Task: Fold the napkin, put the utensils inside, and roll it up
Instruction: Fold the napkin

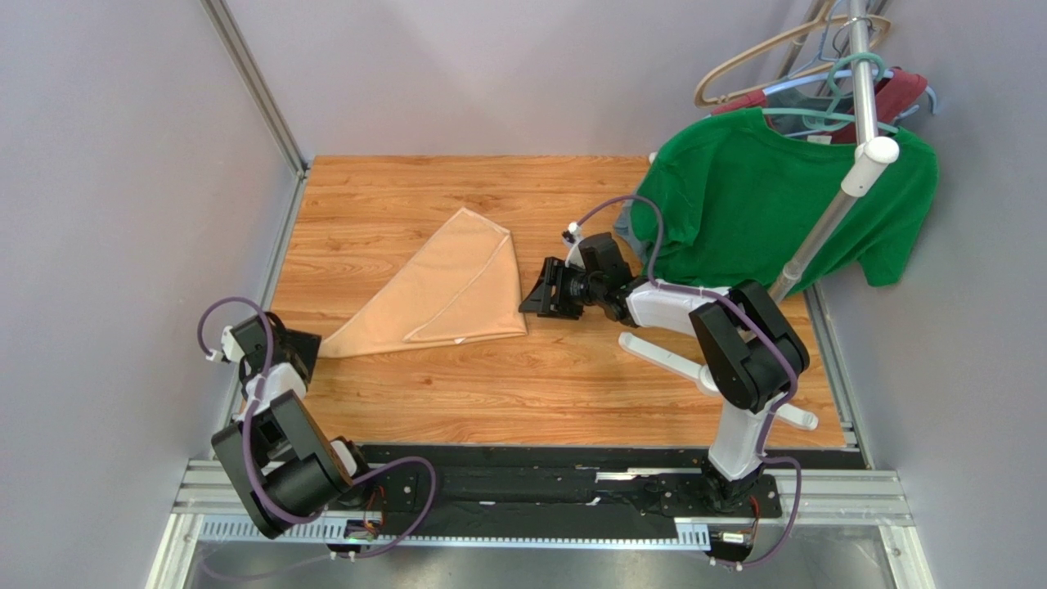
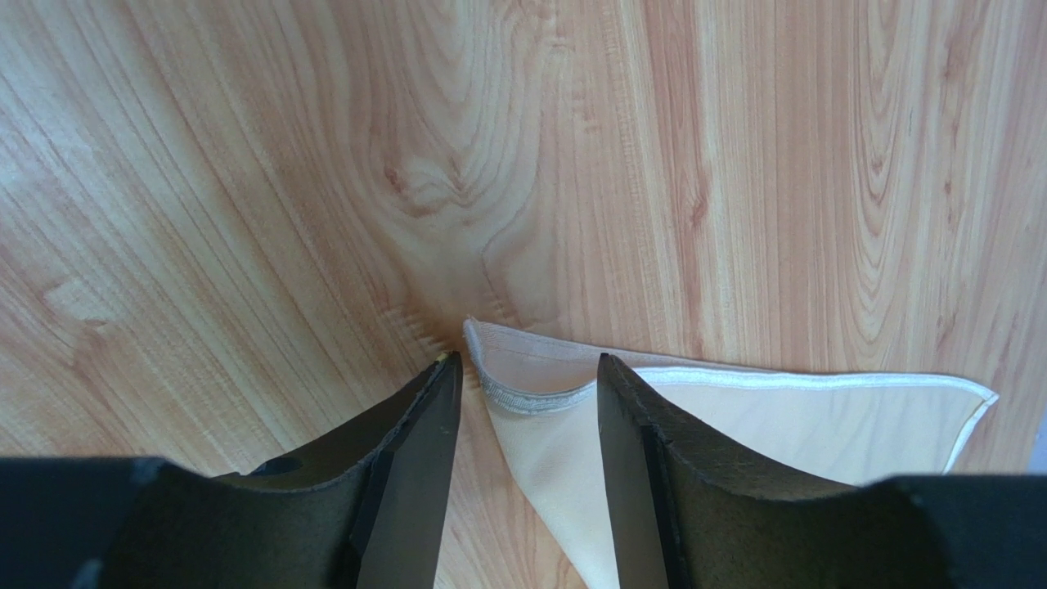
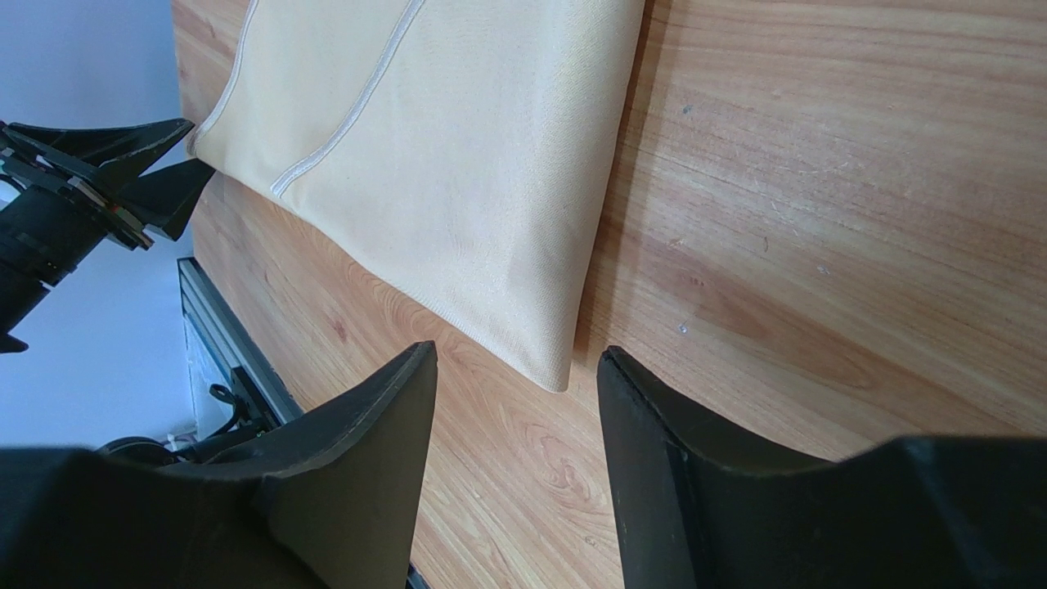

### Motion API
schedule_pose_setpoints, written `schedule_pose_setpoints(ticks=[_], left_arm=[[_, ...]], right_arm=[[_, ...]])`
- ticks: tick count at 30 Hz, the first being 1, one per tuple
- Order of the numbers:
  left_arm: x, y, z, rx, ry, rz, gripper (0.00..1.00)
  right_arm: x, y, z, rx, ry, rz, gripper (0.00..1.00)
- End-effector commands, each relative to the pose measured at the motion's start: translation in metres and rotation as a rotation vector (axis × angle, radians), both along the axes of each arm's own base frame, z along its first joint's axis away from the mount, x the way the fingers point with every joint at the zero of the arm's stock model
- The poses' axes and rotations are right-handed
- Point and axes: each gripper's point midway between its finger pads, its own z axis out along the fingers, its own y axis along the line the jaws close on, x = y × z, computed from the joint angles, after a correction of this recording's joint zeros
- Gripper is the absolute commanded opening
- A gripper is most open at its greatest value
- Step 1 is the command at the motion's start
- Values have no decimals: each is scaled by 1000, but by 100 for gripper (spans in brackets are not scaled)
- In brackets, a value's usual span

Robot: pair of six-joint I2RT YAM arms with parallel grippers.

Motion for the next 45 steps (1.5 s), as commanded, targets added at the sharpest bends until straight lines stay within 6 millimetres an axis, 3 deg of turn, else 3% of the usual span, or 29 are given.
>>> schedule_pose_setpoints(ticks=[1,10,19,22,30,35,37,38,40,41,43,44,45], left_arm=[[8,6,7,15,-6,-30,52],[9,3,10,24,-21,-53,41],[13,-1,10,21,-30,-97,3],[21,-1,19,48,-95,-118,0],[53,-23,78,150,-310,-304,0],[81,-69,107,185,-390,-495,0],[91,-87,109,188,-396,-570,0],[101,-105,118,198,-419,-631,0],[112,-121,119,204,-422,-692,0],[121,-140,133,216,-462,-752,0],[131,-159,133,206,-470,-817,0],[140,-169,145,219,-504,-849,0],[142,-189,147,216,-514,-909,0]], right_arm=[[7,5,16,40,-45,1,55],[7,7,12,49,-35,4,54],[6,3,19,50,-42,-9,54],[5,1,24,54,-52,-13,54],[4,-16,29,45,-67,-27,54],[3,-23,21,43,-58,-38,54],[4,-25,20,46,-58,-41,54],[2,-25,18,47,-52,-40,54],[1,-26,17,47,-52,-40,55],[0,-26,16,46,-49,-39,54],[-1,-29,15,43,-49,-45,54],[-3,-30,14,41,-44,-47,54],[-3,-31,13,36,-45,-48,54]])
